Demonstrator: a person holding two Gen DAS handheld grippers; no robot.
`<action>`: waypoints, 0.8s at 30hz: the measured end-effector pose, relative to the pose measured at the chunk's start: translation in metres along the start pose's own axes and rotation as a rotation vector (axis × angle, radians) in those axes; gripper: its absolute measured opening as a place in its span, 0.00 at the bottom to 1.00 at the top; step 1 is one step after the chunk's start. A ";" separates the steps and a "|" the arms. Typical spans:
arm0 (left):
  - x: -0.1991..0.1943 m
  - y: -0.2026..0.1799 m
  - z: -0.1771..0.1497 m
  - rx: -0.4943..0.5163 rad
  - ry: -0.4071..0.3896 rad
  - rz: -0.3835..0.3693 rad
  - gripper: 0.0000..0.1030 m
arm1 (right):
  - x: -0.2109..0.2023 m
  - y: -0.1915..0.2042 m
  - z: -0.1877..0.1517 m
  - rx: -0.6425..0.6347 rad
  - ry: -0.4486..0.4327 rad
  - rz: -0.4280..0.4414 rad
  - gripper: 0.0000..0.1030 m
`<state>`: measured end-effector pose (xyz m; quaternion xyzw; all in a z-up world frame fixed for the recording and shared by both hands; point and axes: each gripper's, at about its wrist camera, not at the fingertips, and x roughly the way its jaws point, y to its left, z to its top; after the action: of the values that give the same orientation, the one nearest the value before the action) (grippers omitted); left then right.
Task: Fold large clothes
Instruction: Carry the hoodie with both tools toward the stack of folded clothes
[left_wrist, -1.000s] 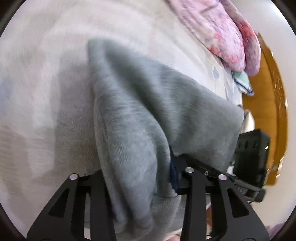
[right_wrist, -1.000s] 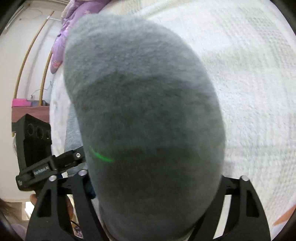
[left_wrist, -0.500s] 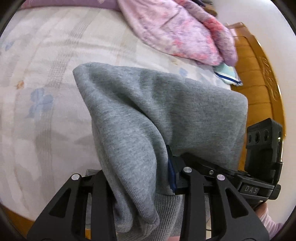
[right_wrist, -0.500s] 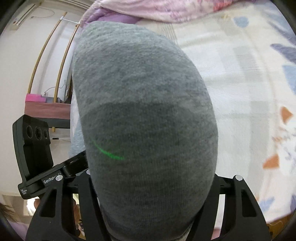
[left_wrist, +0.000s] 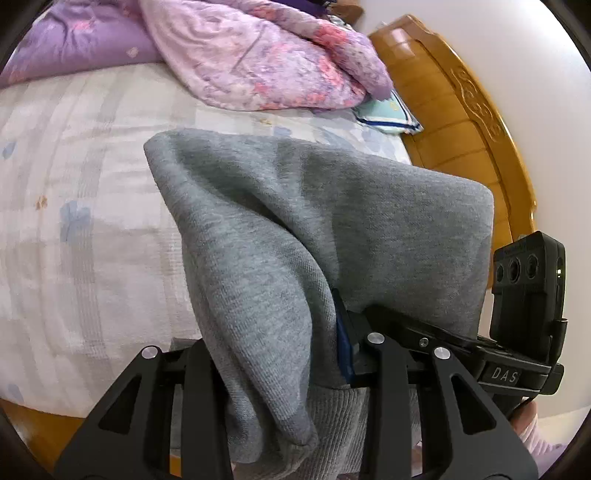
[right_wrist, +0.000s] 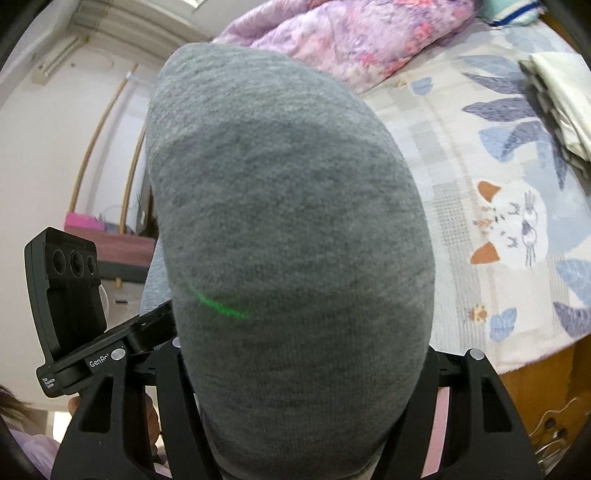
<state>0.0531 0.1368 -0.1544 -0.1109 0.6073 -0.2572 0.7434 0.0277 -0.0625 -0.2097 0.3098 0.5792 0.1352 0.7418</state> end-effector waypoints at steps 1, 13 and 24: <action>0.000 -0.009 -0.002 0.014 0.001 0.007 0.34 | -0.004 -0.003 -0.003 0.009 -0.009 0.005 0.60; 0.033 -0.139 -0.020 0.115 -0.071 0.066 0.36 | -0.095 -0.077 -0.009 -0.037 -0.110 0.070 0.60; 0.113 -0.291 -0.018 0.147 -0.073 0.105 0.38 | -0.197 -0.203 0.025 -0.037 -0.140 0.100 0.60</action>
<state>-0.0215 -0.1642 -0.1152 -0.0334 0.5642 -0.2576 0.7837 -0.0382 -0.3373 -0.1787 0.3333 0.5072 0.1608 0.7784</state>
